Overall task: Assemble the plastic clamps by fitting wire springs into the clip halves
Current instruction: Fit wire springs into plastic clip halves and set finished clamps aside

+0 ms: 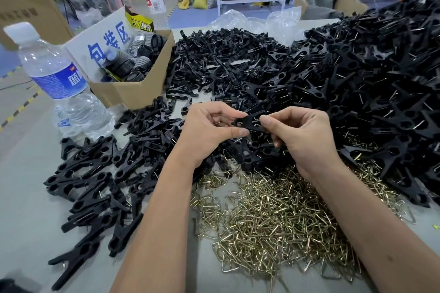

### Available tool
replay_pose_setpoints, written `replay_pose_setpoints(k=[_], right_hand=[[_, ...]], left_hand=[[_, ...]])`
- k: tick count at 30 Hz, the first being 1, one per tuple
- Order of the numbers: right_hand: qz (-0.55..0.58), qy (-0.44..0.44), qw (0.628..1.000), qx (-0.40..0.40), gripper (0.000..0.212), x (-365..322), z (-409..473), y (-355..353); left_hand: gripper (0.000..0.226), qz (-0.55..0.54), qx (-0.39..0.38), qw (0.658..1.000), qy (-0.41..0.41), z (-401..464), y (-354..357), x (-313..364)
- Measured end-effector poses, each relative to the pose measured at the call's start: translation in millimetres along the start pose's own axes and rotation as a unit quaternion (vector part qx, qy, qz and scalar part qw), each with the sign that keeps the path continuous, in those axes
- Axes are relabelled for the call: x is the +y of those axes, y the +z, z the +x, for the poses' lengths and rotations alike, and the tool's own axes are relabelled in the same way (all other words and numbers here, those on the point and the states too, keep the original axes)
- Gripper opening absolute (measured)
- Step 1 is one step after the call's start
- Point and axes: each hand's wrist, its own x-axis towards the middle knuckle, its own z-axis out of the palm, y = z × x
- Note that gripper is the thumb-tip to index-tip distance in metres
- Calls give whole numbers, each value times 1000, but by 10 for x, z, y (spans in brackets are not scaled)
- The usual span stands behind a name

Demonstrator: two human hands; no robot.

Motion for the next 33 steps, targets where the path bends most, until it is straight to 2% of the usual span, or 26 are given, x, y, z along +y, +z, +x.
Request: replay_pose_setpoints(k=[7, 10, 14, 17, 21, 25, 28, 30, 33], right_hand=[[-21, -2, 1000, -5, 13, 5, -15, 9], [55, 14, 998, -41, 8, -45, -37, -4], [166, 92, 976, -105, 20, -79, -28, -19], [215, 153, 946, -187, 35, -68, -40, -18], [232, 184, 917, -267, 38, -101, -37, -105], [268, 205, 884, -324, 47, -91, -29, -160], [306, 227, 865, -327, 53, -76, -19, -163], [371, 260, 829, -327, 51, -75, -9, -154], [477, 305, 752, -338, 38, -83, 5, -152]], left_hand=[[34, 14, -12, 1000, -13, -4, 55, 8], [33, -16, -10, 1000, -9, -7, 58, 33], [35, -64, -16, 998, -6, -5, 61, 42], [31, -96, -58, 994, -3, -17, 51, 41], [40, -114, -69, 991, -11, -40, 50, 64], [44, -95, -73, 993, -8, -49, 33, 62], [44, -114, -70, 991, -6, -51, 18, 92], [44, -130, -60, 990, -11, -49, -2, 102], [44, -132, -48, 990, -22, -46, -1, 93]])
